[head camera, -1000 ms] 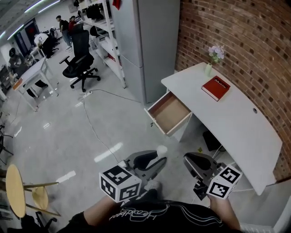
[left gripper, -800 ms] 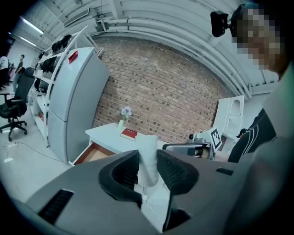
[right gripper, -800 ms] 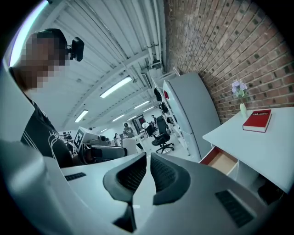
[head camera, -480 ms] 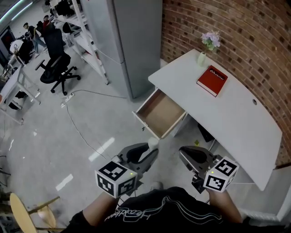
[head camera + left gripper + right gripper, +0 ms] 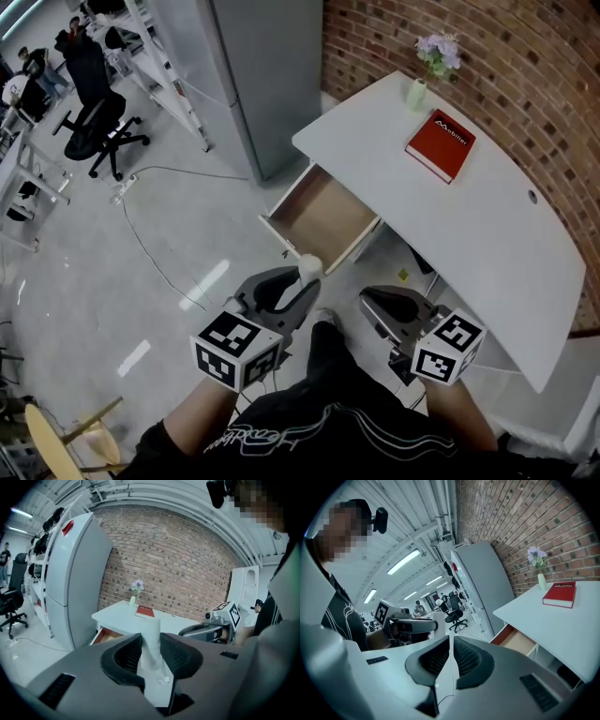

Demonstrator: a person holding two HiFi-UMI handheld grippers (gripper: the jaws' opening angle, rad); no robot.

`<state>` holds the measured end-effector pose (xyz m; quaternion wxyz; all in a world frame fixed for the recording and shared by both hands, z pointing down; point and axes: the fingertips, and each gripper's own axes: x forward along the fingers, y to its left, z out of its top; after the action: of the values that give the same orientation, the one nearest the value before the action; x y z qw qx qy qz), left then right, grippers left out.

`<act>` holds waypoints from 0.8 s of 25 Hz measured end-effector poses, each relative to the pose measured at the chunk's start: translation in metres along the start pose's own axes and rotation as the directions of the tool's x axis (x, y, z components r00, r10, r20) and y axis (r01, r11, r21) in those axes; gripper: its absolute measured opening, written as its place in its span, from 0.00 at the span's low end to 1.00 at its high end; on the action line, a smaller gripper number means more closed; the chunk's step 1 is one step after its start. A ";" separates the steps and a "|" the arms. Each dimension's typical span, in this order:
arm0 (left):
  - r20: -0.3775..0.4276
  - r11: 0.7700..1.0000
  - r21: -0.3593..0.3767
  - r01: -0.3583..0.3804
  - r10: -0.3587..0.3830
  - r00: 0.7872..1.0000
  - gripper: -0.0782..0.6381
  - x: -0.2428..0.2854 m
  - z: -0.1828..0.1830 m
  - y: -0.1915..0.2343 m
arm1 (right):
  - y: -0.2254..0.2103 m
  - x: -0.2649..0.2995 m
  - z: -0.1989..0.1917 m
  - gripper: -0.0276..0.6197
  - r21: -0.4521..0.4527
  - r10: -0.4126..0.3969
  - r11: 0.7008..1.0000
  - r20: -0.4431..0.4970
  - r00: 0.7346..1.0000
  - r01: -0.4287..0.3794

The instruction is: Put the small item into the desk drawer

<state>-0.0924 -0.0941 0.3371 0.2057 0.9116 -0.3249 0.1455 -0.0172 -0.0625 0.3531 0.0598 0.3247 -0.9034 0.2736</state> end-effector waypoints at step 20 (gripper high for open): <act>-0.206 0.991 0.135 -0.025 0.053 0.977 0.30 0.215 -0.057 0.151 | -0.194 0.097 -0.045 0.13 0.048 -0.059 0.996 -0.202 0.978 0.070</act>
<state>-0.0378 -0.2886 0.5154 0.1754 0.8962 -0.3091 0.2655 0.0239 -0.2167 0.5072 0.1502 0.3260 -0.8741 0.3273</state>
